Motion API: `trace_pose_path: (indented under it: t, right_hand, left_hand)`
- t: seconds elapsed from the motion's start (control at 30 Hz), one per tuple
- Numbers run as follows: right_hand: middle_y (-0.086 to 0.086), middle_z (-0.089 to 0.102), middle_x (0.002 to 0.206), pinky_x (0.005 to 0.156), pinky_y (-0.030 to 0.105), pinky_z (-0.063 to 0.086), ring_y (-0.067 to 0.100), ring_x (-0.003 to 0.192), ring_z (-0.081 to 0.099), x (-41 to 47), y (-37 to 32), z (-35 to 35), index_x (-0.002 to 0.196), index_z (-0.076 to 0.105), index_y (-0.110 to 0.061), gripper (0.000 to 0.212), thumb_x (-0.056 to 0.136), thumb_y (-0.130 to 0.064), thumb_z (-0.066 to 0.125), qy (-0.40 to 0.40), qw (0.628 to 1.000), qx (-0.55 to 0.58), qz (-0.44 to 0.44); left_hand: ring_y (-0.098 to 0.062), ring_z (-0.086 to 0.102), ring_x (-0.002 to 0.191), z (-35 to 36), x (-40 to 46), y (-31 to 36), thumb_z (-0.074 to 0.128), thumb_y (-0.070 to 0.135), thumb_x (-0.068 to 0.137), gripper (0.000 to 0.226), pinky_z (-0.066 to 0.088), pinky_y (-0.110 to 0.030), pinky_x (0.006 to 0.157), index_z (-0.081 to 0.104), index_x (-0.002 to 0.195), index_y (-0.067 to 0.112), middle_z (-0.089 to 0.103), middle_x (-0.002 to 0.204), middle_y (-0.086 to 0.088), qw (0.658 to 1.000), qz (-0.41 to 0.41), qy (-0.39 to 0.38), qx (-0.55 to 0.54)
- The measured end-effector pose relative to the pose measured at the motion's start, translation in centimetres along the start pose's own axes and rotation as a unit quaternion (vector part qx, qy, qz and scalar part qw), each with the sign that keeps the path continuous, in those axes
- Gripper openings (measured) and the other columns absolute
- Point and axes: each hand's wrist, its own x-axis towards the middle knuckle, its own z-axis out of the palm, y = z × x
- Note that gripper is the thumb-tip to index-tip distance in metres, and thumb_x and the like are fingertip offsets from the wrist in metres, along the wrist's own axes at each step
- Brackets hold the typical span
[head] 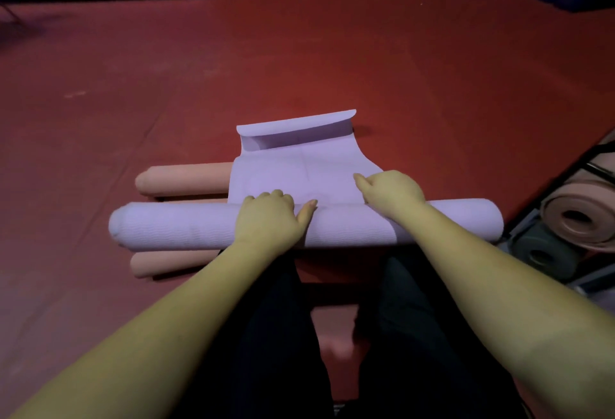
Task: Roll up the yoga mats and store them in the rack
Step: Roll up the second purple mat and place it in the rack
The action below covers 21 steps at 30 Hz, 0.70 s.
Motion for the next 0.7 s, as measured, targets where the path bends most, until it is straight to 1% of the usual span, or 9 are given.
trace_pose_path:
  t: [0.1,0.2,0.3,0.4,0.47,0.5,0.6,0.63,0.7]
  right_hand:
    - [0.005,0.057,0.076,0.065,0.034,0.035,0.031,0.081,0.054,-1.4,0.9,0.8,0.077,0.063,-0.014,0.058,0.101,-0.052,0.027,0.034,0.999,0.007,0.008]
    - [0.003,0.069,0.087,0.072,0.037,0.041,0.031,0.087,0.062,-3.8,2.3,2.8,0.087,0.070,-0.020,0.058,0.094,-0.057,0.026,0.139,0.987,-0.056,-0.050]
    - [0.002,0.072,0.090,0.078,0.038,0.042,0.032,0.088,0.063,-4.3,2.9,4.0,0.094,0.070,-0.022,0.061,0.089,-0.060,0.022,0.143,0.987,-0.063,-0.044]
    - [0.004,0.071,0.088,0.076,0.036,0.040,0.032,0.088,0.062,-3.4,2.5,3.7,0.090,0.071,-0.020,0.064,0.088,-0.060,0.020,0.141,0.988,-0.067,-0.010]
    - [0.004,0.070,0.091,0.076,0.036,0.039,0.031,0.091,0.061,-3.0,2.5,3.6,0.090,0.070,-0.020,0.055,0.093,-0.056,0.028,0.140,0.987,-0.083,-0.011]
    - [0.005,0.070,0.093,0.077,0.036,0.039,0.031,0.093,0.060,-2.8,2.4,3.6,0.090,0.069,-0.019,0.050,0.096,-0.053,0.034,0.139,0.987,-0.080,-0.011]
    - [0.007,0.069,0.095,0.077,0.036,0.038,0.032,0.095,0.060,-2.4,2.2,3.2,0.089,0.068,-0.018,0.044,0.098,-0.050,0.039,0.137,0.988,-0.065,-0.008]
    - [0.007,0.069,0.095,0.074,0.036,0.035,0.032,0.094,0.060,-2.3,2.0,3.0,0.089,0.068,-0.018,0.045,0.099,-0.050,0.038,0.131,0.989,-0.060,-0.008]
    - [0.007,0.069,0.094,0.069,0.034,0.030,0.033,0.092,0.061,-2.3,1.5,2.7,0.086,0.066,-0.018,0.047,0.099,-0.051,0.036,0.113,0.992,-0.052,-0.002]
  left_hand:
    - [-0.032,0.060,0.100,-0.3,1.5,-0.1,0.022,0.062,0.099,0.069,0.039,-0.038,0.080,0.070,0.094,0.012,0.067,0.106,-0.009,0.998,-0.006,-0.051,-0.023]
    - [-0.031,0.058,0.110,-0.6,3.7,-0.4,0.017,0.065,0.098,0.076,0.042,-0.038,0.088,0.071,0.103,0.012,0.067,0.116,-0.011,0.989,-0.017,-0.139,-0.054]
    - [-0.033,0.054,0.120,-0.7,5.2,-0.6,0.016,0.065,0.098,0.078,0.039,-0.041,0.102,0.068,0.118,0.010,0.062,0.130,-0.014,0.978,-0.011,-0.204,-0.047]
    - [-0.033,0.053,0.122,-0.4,6.0,-0.8,0.012,0.069,0.097,0.082,0.037,-0.041,0.105,0.067,0.120,0.012,0.060,0.132,-0.013,0.971,-0.010,-0.236,-0.049]
    - [-0.030,0.052,0.122,0.0,5.8,-0.8,0.013,0.071,0.095,0.079,0.039,-0.042,0.102,0.065,0.117,0.016,0.061,0.130,-0.009,0.974,0.000,-0.217,-0.064]
    - [-0.028,0.051,0.121,0.4,5.4,-0.8,0.015,0.072,0.095,0.075,0.041,-0.043,0.098,0.063,0.114,0.018,0.060,0.126,-0.007,0.980,0.012,-0.184,-0.071]
    - [-0.028,0.051,0.107,1.7,2.6,-0.9,0.016,0.080,0.084,0.077,0.045,-0.042,0.083,0.056,0.107,0.018,0.056,0.110,-0.003,0.996,0.085,-0.036,-0.006]
    - [-0.029,0.053,0.101,2.1,1.7,-1.1,0.019,0.084,0.078,0.082,0.044,-0.042,0.080,0.055,0.110,0.018,0.057,0.106,-0.003,0.994,0.109,-0.010,0.026]
    - [-0.030,0.055,0.098,2.3,1.0,-1.6,0.039,0.088,0.071,0.089,0.043,-0.042,0.082,0.050,0.124,0.018,0.058,0.109,-0.004,0.989,0.128,-0.020,0.071]
